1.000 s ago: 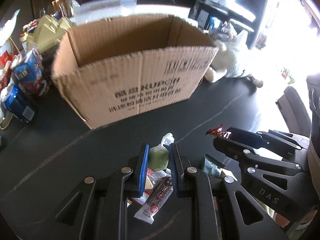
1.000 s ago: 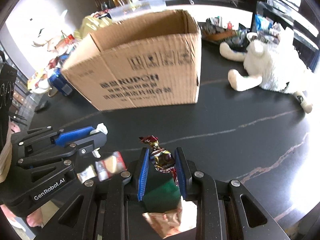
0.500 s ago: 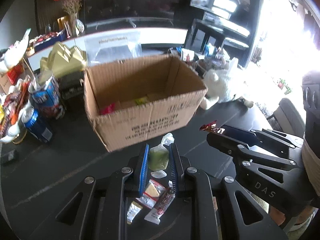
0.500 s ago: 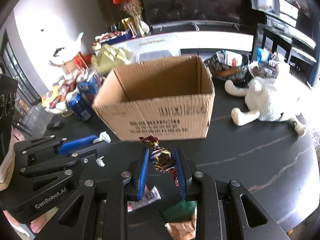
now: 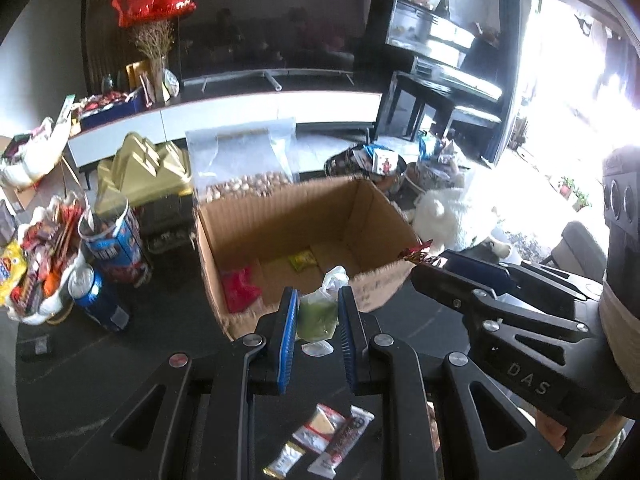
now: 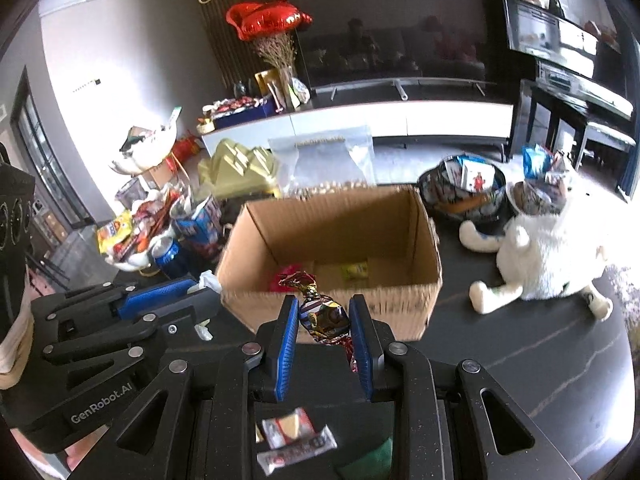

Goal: Organize snacks
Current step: 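Carry the green candy and gold chocolate into the box and release both, then move both tools back over the remaining white snack bars on the table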

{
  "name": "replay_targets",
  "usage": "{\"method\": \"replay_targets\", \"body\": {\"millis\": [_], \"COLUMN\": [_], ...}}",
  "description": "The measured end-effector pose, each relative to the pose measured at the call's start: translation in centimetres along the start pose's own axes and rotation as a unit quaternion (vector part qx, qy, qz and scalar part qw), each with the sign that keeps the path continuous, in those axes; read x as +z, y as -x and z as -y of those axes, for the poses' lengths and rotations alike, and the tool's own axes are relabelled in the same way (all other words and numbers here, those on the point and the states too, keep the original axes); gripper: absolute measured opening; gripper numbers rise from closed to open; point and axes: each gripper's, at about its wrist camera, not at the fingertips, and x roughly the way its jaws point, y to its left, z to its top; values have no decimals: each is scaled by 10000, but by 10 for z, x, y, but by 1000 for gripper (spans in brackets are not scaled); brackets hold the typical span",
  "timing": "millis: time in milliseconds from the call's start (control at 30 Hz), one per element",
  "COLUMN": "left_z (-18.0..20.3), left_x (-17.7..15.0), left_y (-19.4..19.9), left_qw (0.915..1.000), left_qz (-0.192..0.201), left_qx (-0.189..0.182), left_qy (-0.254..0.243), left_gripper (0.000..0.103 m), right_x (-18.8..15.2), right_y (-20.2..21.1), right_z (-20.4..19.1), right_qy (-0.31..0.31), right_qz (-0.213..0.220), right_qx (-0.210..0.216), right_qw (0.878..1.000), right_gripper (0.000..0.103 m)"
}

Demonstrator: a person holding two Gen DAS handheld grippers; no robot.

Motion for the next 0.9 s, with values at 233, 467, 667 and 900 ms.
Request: {"method": "replay_targets", "body": {"millis": [233,467,667,900], "left_z": [-10,-24,-34,-29], "left_x": [19,34,39,12], "left_y": [-17,-48,-60,-41], "left_qw": [9999,9997,9983,9981], "left_qz": [96,126,269,359], "left_qx": [53,96,482,502], "left_qy": [16,160,202,44], "left_gripper": [21,21,48,50], "right_x": [18,33,40,17], "right_y": [-23,-51,-67,-55], "right_z": [2,7,17,16], "right_qy": [99,130,43,27], "right_qz": [14,46,125,39], "right_qx": [28,-38,-326,-340], "right_qw": [9999,9999,9994,9994], "right_gripper": [27,27,48,48]}}
